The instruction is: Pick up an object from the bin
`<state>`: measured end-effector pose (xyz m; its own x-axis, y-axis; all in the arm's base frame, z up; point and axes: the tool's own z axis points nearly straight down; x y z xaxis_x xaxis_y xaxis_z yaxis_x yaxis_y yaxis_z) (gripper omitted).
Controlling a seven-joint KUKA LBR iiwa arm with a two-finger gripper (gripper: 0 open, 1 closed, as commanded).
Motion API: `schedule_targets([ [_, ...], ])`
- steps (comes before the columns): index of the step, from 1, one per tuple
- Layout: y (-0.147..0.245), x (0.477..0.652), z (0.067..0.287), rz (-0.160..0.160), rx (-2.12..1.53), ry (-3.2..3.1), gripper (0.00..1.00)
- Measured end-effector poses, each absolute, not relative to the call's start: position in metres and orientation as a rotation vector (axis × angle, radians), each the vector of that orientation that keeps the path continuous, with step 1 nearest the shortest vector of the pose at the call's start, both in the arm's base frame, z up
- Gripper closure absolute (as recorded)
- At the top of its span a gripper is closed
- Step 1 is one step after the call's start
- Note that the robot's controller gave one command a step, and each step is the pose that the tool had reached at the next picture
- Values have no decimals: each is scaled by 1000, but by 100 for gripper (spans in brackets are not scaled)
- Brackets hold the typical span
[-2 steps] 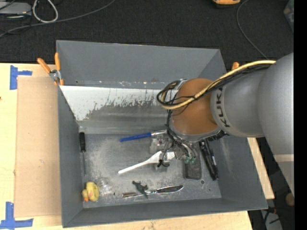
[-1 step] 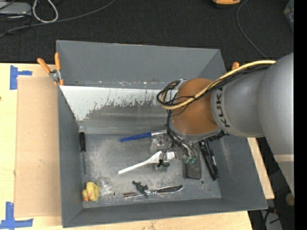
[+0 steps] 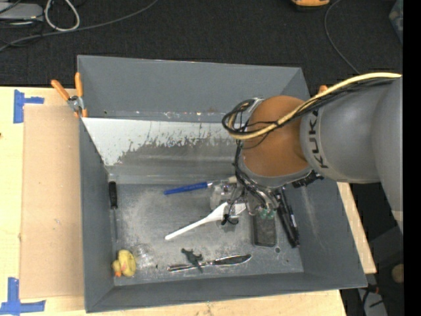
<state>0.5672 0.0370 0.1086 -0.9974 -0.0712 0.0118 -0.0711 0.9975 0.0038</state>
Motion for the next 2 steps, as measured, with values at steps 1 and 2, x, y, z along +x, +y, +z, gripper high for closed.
schedule_targets([
  [1, 37, 569, 146, -5, 112, -3134, 100],
  [2, 37, 570, 188, -5, 113, -3137, 100],
])
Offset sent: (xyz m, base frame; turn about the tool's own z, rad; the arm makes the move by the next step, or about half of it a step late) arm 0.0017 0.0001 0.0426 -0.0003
